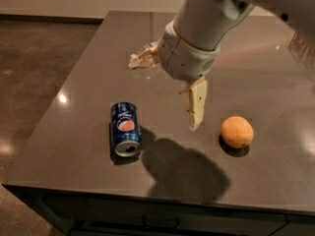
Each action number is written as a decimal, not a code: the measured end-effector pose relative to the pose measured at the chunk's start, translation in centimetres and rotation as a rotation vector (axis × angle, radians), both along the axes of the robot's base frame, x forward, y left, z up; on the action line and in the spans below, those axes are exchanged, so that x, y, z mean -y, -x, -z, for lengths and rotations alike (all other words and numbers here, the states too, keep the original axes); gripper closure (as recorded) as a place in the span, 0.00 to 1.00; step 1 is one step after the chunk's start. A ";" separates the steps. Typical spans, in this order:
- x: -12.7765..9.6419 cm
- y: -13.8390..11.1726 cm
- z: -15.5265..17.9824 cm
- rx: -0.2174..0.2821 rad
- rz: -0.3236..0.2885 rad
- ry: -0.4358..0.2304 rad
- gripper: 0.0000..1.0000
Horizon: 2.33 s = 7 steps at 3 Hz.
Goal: Place pepsi can upright
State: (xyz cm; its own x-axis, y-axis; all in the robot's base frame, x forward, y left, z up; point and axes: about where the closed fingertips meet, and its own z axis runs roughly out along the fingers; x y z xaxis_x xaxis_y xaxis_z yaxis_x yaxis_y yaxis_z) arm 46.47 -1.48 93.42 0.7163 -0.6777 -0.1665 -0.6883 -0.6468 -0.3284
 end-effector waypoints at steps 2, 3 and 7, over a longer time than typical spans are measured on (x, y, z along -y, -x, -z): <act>-3.4 1.6 2.3 0.062 -0.255 0.076 0.00; -4.7 2.3 3.5 0.099 -0.373 0.125 0.00; -5.7 0.8 7.6 0.123 -0.561 0.361 0.00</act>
Offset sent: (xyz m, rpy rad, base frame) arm -0.0232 0.0499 -0.0413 -0.1213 -0.0930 0.4202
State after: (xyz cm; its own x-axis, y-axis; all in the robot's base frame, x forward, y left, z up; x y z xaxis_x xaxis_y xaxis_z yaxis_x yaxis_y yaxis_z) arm 45.64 4.20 85.81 0.9751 -0.1953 0.1052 -0.1875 -0.9791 -0.0790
